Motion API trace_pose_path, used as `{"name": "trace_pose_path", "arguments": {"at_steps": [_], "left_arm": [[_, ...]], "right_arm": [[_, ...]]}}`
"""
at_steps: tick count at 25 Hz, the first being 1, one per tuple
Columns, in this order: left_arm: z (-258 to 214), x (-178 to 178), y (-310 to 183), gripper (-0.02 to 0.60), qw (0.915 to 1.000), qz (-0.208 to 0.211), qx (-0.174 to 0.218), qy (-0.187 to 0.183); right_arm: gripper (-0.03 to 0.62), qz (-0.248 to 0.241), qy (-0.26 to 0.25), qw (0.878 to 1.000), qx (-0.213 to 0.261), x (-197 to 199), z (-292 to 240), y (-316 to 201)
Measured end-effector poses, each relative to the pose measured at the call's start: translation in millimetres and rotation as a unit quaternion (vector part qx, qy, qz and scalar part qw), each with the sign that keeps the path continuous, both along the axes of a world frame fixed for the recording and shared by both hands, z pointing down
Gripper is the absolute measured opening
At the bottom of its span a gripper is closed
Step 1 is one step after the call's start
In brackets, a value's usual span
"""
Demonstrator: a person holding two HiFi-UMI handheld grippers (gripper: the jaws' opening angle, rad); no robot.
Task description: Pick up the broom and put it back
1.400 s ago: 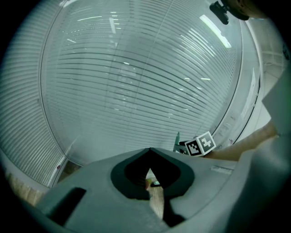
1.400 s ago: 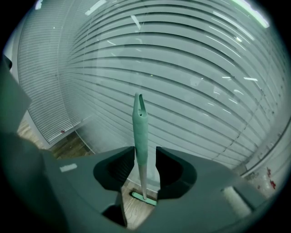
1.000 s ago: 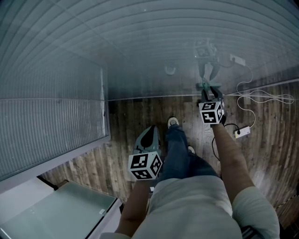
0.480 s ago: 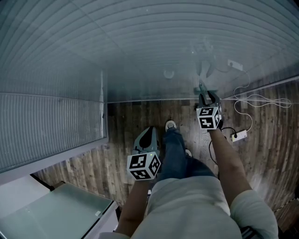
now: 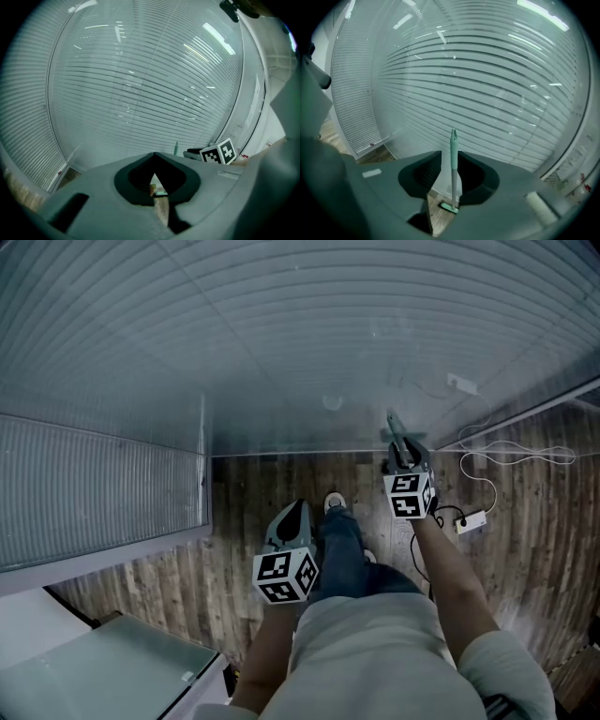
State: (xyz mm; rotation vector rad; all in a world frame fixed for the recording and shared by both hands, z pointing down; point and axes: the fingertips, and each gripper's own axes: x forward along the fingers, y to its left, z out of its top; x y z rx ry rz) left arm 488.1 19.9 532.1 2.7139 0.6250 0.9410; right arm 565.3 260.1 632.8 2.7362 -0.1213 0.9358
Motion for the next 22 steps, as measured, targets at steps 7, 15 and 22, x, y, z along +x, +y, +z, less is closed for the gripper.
{"name": "trace_pose_path", "arguments": {"at_steps": [7, 15, 22], "left_arm": [[-9.5, -17.8, 6.5, 0.005, 1.0000, 0.001, 0.000, 0.009], [-20.5, -40.4, 15.0, 0.005, 0.9999, 0.003, 0.002, 0.016], [-30.9, -57.8, 21.6, 0.005, 0.9996, 0.010, 0.004, 0.027]], "right_arm": [[0.074, -0.012, 0.032, 0.999, 0.010, -25.5, -34.1, -7.6], [0.028, -0.026, 0.064, 0.997, 0.017, -53.0, -74.7, -10.2], [0.006, -0.031, 0.086, 0.995, 0.046, -82.2, -107.5, -16.8]]}}
